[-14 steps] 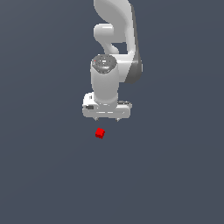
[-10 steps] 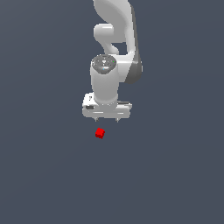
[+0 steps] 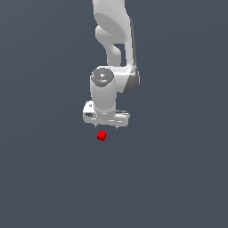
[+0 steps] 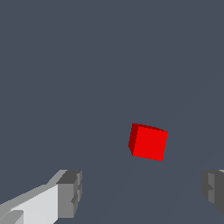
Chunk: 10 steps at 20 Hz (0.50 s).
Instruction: Pick up the red cube and move it to a goal position.
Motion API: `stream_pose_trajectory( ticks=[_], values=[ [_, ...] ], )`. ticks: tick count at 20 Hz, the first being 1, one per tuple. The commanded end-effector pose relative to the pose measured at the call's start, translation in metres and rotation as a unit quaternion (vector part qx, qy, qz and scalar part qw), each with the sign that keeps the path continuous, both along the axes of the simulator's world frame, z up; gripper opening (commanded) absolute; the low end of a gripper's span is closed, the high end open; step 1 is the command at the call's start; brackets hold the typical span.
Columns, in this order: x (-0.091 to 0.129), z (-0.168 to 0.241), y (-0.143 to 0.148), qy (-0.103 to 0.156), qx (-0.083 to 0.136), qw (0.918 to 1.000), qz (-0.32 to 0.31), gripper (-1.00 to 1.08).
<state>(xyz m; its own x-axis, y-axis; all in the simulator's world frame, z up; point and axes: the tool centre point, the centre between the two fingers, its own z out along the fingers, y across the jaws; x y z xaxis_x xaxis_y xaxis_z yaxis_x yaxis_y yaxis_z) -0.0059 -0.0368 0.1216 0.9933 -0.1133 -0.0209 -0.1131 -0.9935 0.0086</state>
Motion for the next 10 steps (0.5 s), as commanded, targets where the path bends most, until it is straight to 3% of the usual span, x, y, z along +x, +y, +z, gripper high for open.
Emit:
stream_pose_trajectory(
  ticks=[1, 10],
  values=[
    [-0.001, -0.019, -0.006, -0.002, 0.000, 0.9998, -0.018, 1.00],
    [-0.002, -0.085, -0.027, -0.009, 0.001, 0.9967, -0.080, 1.00]
  ],
)
